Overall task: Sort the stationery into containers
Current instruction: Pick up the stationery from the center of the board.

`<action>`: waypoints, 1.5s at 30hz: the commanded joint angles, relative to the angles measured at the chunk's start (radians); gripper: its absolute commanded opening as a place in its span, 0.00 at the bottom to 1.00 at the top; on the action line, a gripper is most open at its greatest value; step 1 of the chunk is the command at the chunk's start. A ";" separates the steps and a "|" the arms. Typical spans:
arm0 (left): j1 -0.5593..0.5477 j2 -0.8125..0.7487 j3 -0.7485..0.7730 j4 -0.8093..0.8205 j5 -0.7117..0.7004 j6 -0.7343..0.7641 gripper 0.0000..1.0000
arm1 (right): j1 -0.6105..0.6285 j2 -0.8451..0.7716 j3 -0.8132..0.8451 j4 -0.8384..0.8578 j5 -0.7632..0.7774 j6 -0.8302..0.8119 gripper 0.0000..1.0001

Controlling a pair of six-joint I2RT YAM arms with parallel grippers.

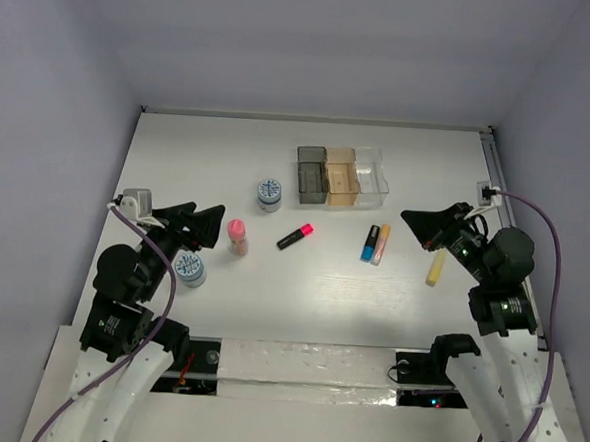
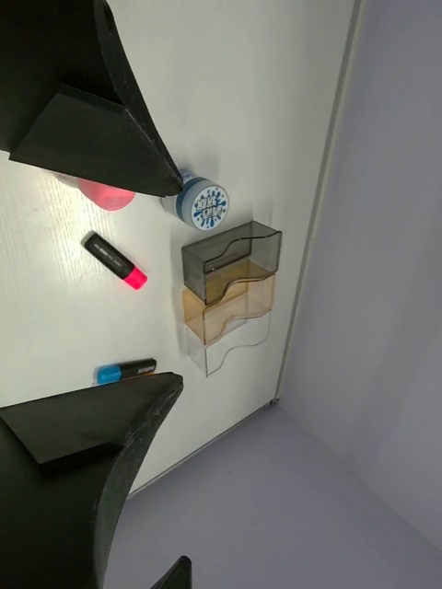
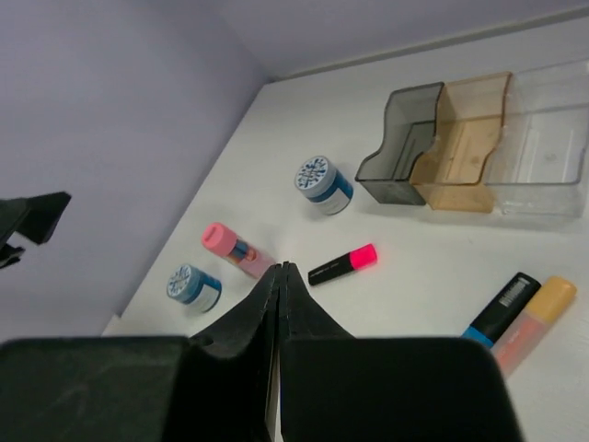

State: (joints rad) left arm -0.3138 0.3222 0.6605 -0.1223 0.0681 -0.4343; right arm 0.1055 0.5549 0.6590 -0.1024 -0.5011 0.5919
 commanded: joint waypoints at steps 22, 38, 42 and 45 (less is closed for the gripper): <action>0.002 -0.003 0.037 -0.123 -0.254 0.085 0.10 | 0.914 1.020 0.493 0.110 0.549 -0.282 0.82; 0.002 -0.057 0.021 -0.106 -0.218 0.094 0.60 | 0.925 1.438 0.892 0.041 0.523 -0.366 0.82; 0.002 -0.071 0.019 -0.102 -0.209 0.097 0.60 | 0.925 1.491 0.941 0.038 0.533 -0.360 0.80; 0.012 -0.075 0.018 -0.099 -0.199 0.098 0.60 | 0.925 1.510 0.947 0.061 0.572 -0.346 0.72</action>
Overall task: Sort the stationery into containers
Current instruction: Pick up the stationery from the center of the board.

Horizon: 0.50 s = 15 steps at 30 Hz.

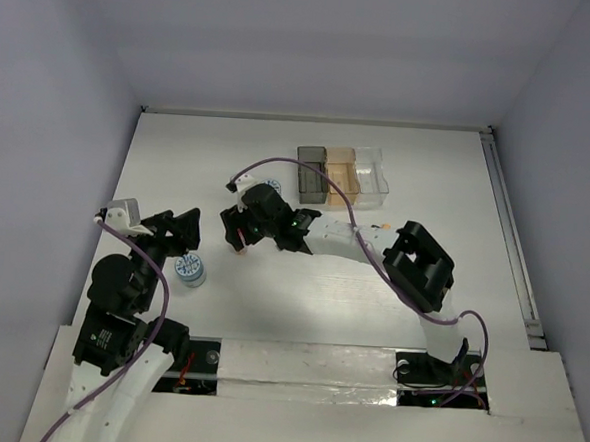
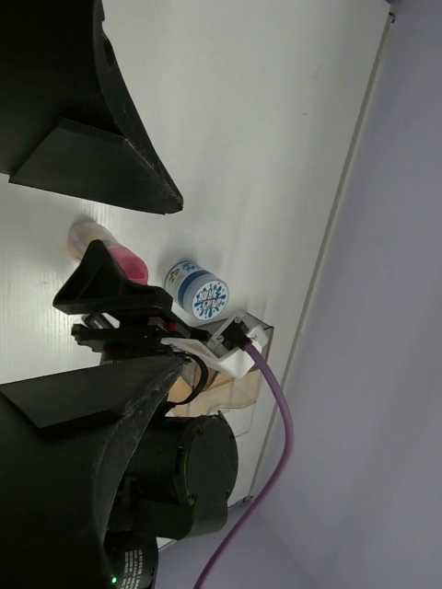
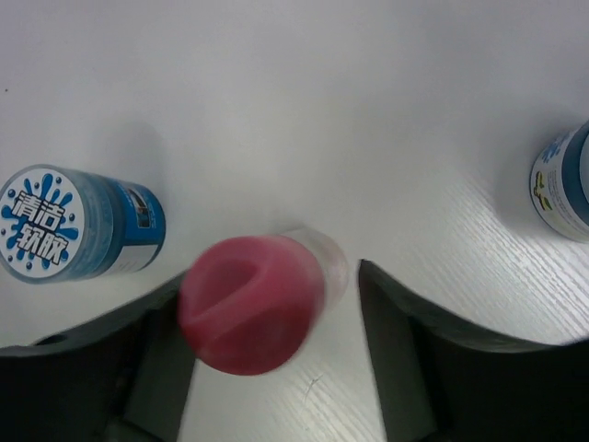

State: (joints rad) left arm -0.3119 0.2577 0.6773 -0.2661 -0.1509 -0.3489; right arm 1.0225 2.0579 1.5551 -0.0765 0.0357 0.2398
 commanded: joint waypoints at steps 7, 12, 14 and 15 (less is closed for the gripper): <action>0.010 -0.009 -0.002 0.051 0.047 0.021 0.59 | 0.008 -0.041 0.019 0.107 0.125 0.036 0.22; 0.019 -0.005 -0.004 0.059 0.074 0.027 0.60 | -0.077 -0.235 0.014 0.044 0.233 0.020 0.21; 0.019 -0.002 -0.005 0.062 0.088 0.028 0.60 | -0.180 -0.297 -0.013 0.029 0.218 0.013 0.20; 0.019 -0.002 -0.005 0.062 0.091 0.030 0.59 | -0.220 -0.321 -0.016 -0.008 0.210 0.010 0.19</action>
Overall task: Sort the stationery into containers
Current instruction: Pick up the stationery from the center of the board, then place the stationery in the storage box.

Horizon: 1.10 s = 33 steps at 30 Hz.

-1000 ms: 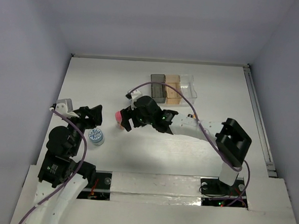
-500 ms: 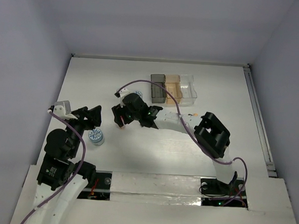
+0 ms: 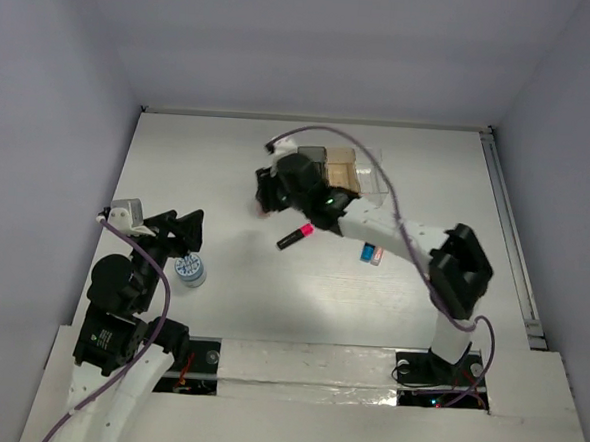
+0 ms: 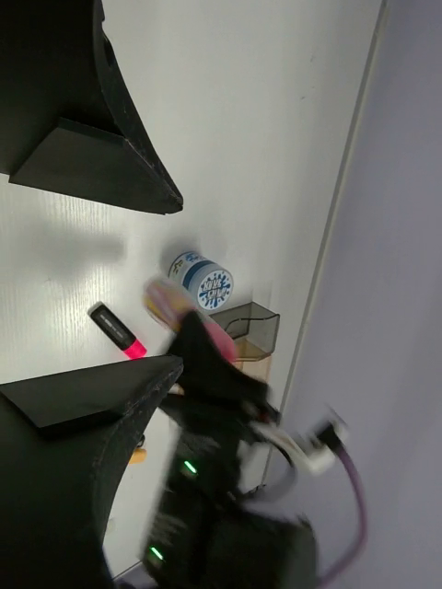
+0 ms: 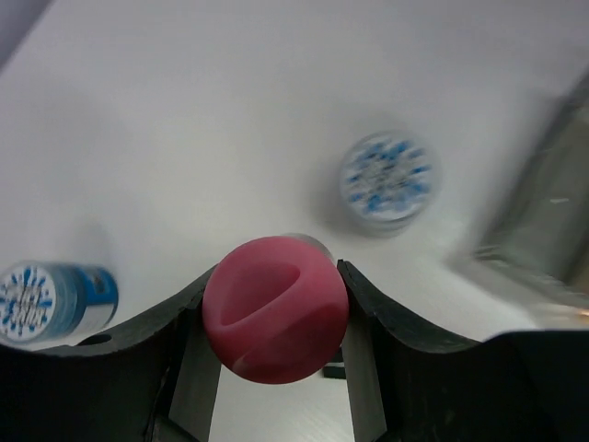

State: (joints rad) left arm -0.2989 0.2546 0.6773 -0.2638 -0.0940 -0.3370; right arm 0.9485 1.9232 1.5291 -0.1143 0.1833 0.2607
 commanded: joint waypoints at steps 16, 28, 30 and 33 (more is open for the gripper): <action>0.015 -0.006 -0.007 0.064 0.045 0.021 0.60 | -0.574 -0.144 0.135 -0.274 0.087 -0.115 0.17; 0.026 0.003 -0.007 0.067 0.054 0.023 0.59 | -0.603 -0.029 0.170 -0.375 0.048 -0.138 0.18; 0.026 0.003 -0.008 0.067 0.053 0.023 0.60 | -0.603 0.009 0.195 -0.404 0.038 -0.141 0.18; 0.026 0.003 -0.008 0.067 0.053 0.023 0.59 | -0.603 0.045 0.215 -0.409 0.038 -0.146 0.18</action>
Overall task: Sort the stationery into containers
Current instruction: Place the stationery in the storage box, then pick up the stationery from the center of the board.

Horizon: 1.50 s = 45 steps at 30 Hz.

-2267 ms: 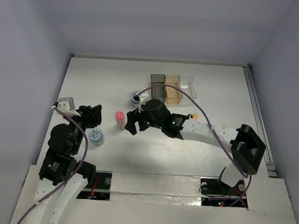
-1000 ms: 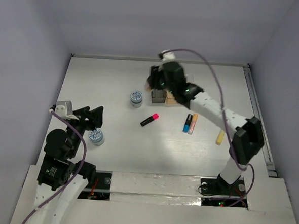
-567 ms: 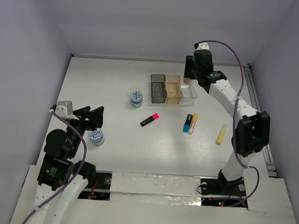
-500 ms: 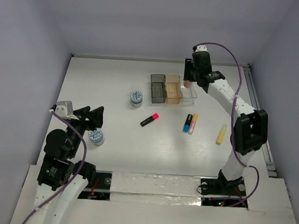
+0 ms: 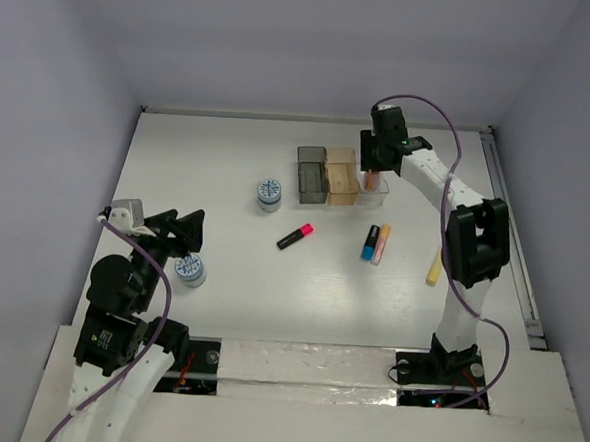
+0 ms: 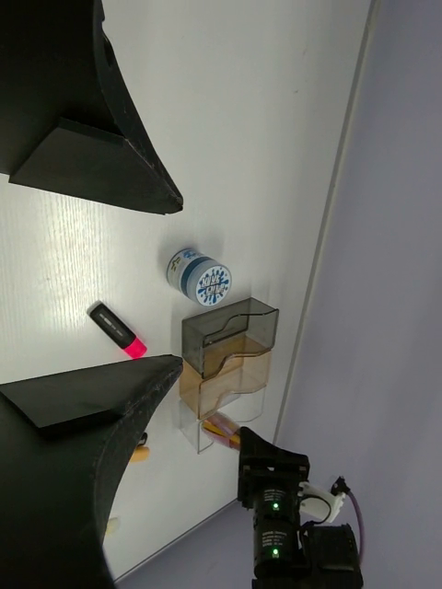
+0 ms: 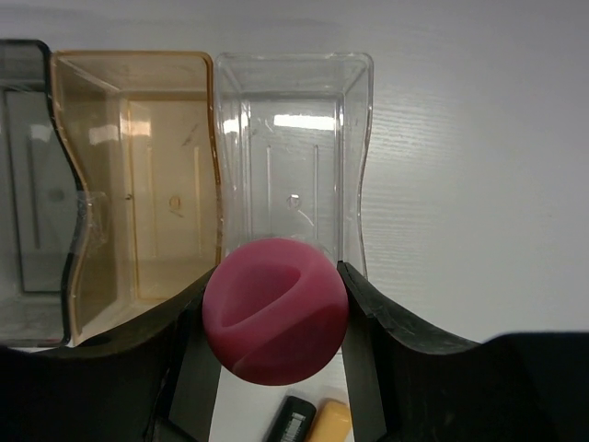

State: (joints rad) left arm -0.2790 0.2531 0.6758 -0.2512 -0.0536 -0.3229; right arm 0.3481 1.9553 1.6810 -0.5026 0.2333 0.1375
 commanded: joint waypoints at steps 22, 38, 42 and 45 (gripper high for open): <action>0.015 0.020 -0.007 0.055 0.018 0.015 0.59 | -0.012 0.064 0.190 0.075 0.018 0.040 0.85; 0.034 0.018 -0.007 0.055 0.015 0.010 0.24 | 0.350 -0.066 -0.077 0.380 -0.324 -0.018 0.90; 0.034 0.018 -0.007 0.055 0.018 0.010 0.14 | 0.400 0.110 0.089 0.277 -0.266 -0.067 1.00; 0.034 0.015 -0.008 0.055 0.020 0.010 0.20 | 0.410 0.215 0.212 0.208 -0.250 -0.072 1.00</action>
State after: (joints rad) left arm -0.2512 0.2615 0.6754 -0.2504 -0.0391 -0.3164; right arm 0.7929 2.1120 1.7699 -0.2359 -0.0601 0.1020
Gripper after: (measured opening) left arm 0.189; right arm 0.995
